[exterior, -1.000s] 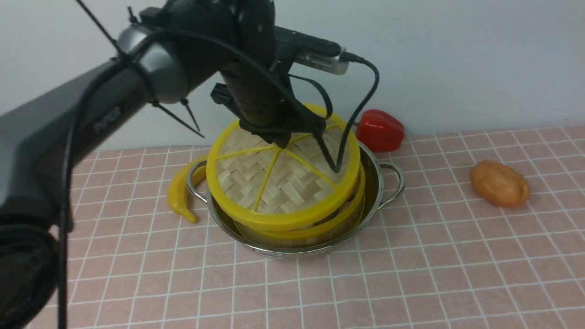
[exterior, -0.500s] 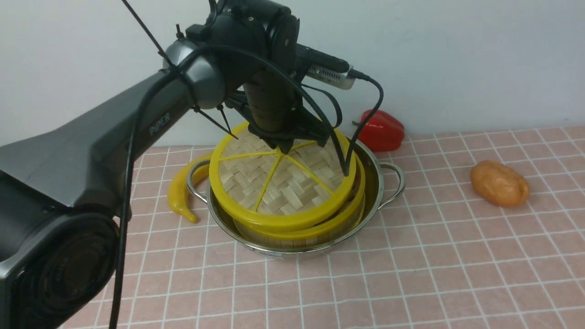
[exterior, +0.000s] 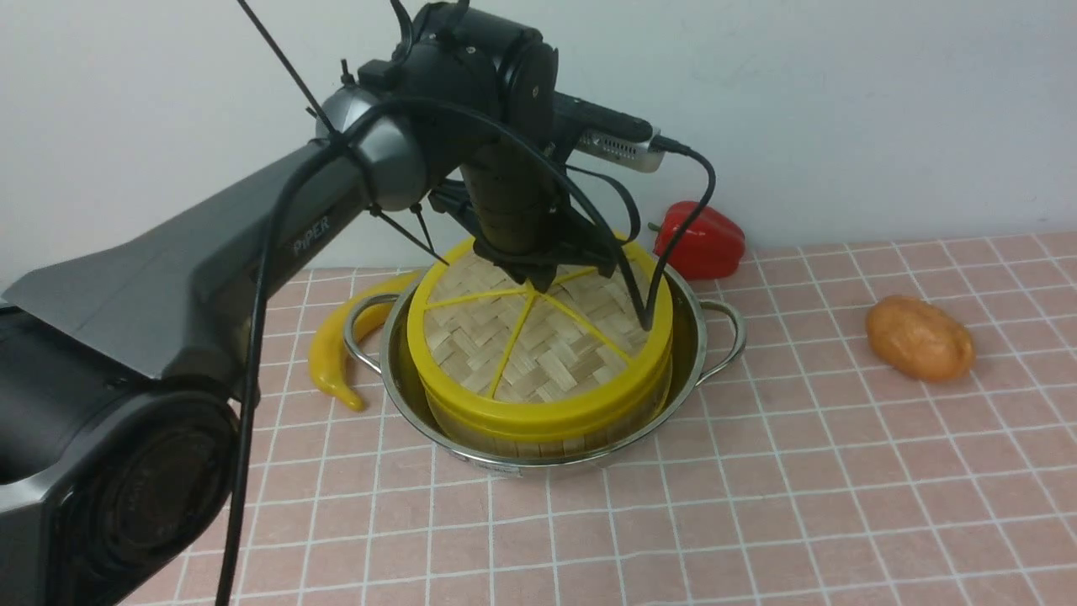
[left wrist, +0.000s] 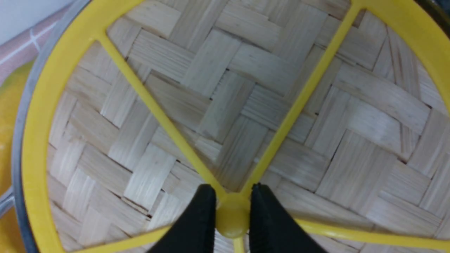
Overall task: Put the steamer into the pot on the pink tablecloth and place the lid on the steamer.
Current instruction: 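Place the yellow bamboo steamer lid onto the steamer in the pot with the left gripper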
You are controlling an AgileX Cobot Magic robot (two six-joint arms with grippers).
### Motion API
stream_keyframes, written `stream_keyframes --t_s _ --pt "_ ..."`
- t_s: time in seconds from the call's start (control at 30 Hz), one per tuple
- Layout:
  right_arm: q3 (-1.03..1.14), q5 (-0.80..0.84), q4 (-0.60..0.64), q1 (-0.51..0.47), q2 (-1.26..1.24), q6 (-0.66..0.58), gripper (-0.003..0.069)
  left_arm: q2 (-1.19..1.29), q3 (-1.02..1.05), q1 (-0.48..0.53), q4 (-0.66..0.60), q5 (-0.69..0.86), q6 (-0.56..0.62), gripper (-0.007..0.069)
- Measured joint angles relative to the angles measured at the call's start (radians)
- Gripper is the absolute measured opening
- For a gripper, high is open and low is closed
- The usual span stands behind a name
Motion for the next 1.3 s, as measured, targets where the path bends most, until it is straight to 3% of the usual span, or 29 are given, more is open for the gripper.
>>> stream_keyframes --t_s 1.3 --pt "0.0 0.0 -0.002 0.0 0.0 -0.004 0.0514 0.023 -0.021 0.0 0.003 0.009 -0.001 0.0113"
